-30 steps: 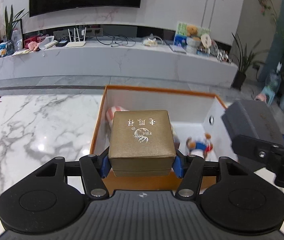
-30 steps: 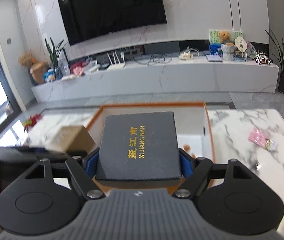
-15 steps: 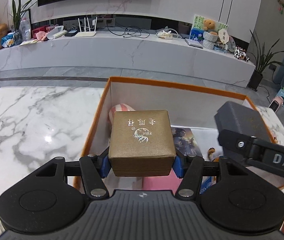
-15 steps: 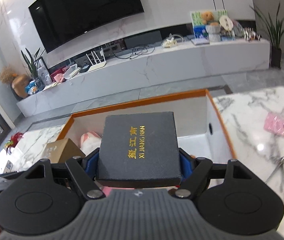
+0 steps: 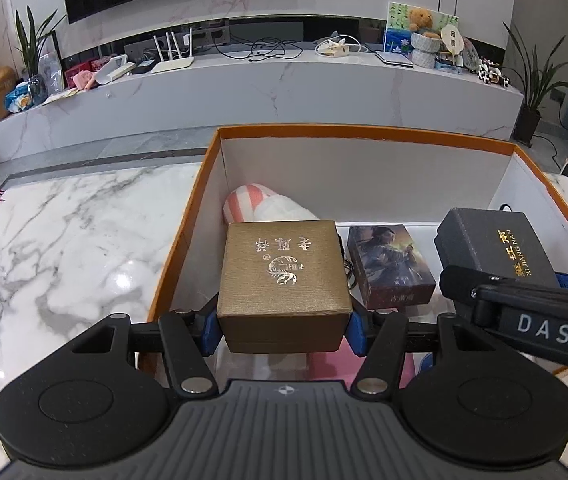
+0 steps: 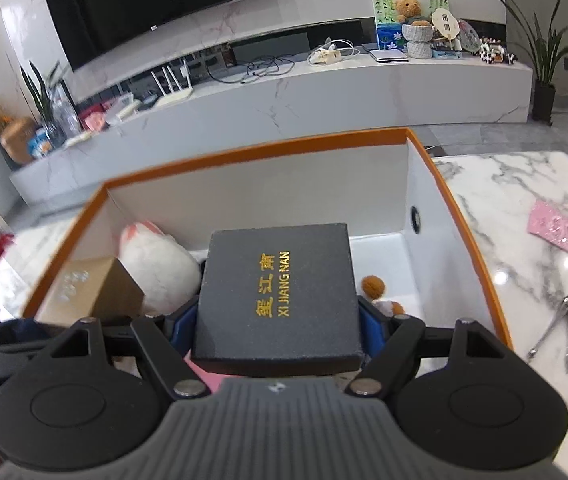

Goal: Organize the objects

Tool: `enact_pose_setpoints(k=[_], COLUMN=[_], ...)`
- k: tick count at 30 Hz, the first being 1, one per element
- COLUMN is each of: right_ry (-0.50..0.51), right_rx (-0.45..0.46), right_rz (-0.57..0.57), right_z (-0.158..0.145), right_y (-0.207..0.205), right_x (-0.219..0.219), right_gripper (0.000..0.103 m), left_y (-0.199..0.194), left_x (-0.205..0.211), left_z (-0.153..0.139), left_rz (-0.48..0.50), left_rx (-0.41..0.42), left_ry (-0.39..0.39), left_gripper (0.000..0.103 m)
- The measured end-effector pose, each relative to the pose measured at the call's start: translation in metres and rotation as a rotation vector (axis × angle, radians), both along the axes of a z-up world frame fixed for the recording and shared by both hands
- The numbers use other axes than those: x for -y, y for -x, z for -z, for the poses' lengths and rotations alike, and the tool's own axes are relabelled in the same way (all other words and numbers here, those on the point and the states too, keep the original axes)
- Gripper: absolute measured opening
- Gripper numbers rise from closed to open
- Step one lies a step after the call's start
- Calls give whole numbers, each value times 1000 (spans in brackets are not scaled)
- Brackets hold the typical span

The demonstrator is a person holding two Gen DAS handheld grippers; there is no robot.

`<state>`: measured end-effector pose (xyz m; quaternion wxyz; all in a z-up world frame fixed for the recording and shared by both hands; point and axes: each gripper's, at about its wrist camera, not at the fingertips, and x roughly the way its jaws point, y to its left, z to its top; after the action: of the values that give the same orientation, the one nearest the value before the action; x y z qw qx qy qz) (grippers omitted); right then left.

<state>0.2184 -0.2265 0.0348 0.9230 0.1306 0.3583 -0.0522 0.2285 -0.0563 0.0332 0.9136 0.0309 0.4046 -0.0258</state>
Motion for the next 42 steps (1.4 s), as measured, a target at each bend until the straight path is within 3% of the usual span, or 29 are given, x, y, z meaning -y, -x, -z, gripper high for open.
enact_pose_setpoints(k=[9,26,30,38,42], right_ry=[15,34,16,14,-51], right_rx=[-52,-85,-82,-95,-86], right_rz=[7,-1,-5,-31,-19], right_z=[7,7,6,8,13], right_y=[-1,1,4,-3,-9], right_x=[5,1,3,5,15], right_gripper=[78,78,78,78,79], left_y=[-2,-4,-4,-17,-20], left_x=[2,11,8,-2,1], left_z=[-1,5,3,13,17], left_rz=[19,32,50,61,52], left_rx=[-11,-9,15,-39,-49], left_ry=[12,-69,-50,44,35], left_gripper=[68,67,67,68,68])
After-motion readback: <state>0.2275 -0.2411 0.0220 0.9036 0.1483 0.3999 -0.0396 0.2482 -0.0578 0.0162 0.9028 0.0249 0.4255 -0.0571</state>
